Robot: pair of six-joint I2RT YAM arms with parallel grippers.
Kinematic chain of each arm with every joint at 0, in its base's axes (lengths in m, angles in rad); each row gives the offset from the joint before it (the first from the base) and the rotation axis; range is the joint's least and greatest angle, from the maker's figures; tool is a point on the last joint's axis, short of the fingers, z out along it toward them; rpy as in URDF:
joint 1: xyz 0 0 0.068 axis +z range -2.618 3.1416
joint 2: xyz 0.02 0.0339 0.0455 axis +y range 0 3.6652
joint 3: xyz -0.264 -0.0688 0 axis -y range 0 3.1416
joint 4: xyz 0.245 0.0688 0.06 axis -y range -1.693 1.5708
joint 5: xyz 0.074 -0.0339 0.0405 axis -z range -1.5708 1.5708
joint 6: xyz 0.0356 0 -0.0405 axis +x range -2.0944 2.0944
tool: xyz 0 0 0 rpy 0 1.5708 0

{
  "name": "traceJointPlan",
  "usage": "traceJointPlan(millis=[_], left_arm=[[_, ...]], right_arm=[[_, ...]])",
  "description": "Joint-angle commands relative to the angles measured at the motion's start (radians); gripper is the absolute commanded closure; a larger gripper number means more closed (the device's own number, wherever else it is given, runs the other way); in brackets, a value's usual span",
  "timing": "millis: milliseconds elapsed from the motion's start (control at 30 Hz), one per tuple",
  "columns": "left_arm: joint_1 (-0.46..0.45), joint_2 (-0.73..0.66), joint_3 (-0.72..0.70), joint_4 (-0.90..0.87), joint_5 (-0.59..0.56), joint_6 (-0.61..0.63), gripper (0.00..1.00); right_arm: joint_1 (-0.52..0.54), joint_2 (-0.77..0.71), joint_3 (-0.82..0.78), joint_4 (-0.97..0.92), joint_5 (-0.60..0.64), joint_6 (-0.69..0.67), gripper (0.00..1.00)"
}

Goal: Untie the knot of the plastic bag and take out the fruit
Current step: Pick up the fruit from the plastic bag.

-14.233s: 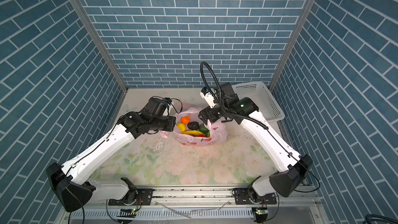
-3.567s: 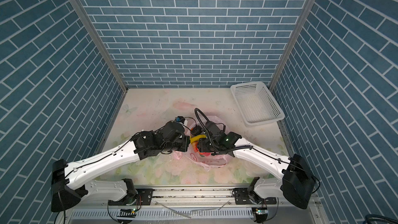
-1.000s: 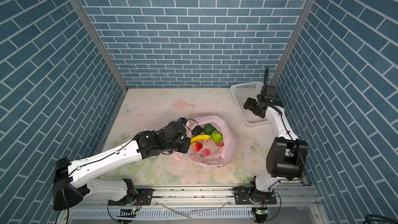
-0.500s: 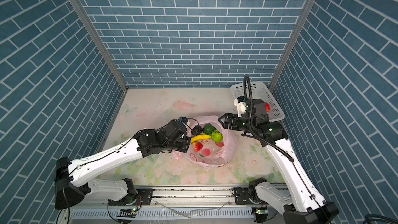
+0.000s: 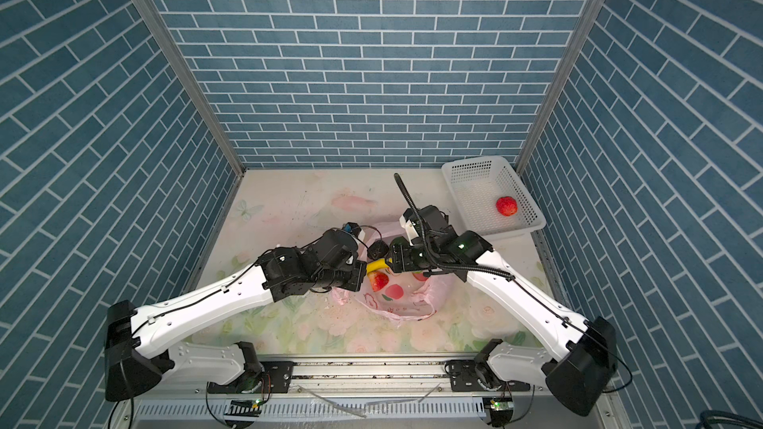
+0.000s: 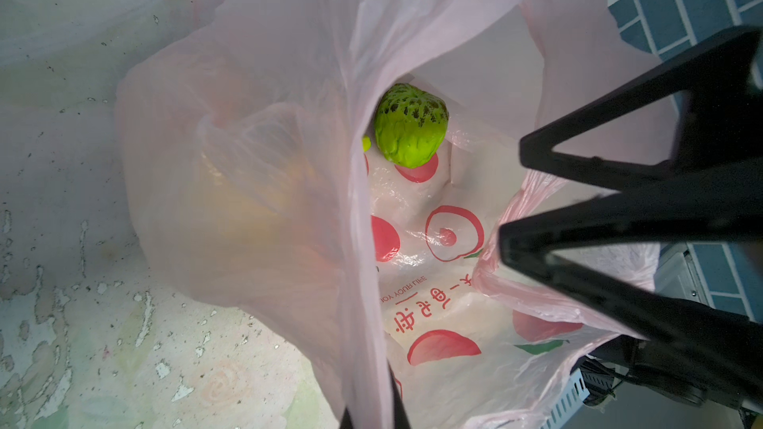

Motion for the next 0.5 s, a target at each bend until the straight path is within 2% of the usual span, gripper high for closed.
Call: traceJointPlan(millis=[0,267,467], left_arm=[[0.008,-0.010,0.015,0.001,-0.005,0.005,1.00],[0.016,-0.016,0.013,0.015,-0.003,0.000,1.00],[0.017,-0.025,0.012,0.034,0.002,0.005,1.00]], right_arm=[[0.042,0.032,-0.058,0.041,0.079,-0.009,0.29],[0.098,0.040,-0.184,0.116,0.102,0.039,0.37],[0.102,0.125,-0.192,0.148,0.089,0.047,0.37]])
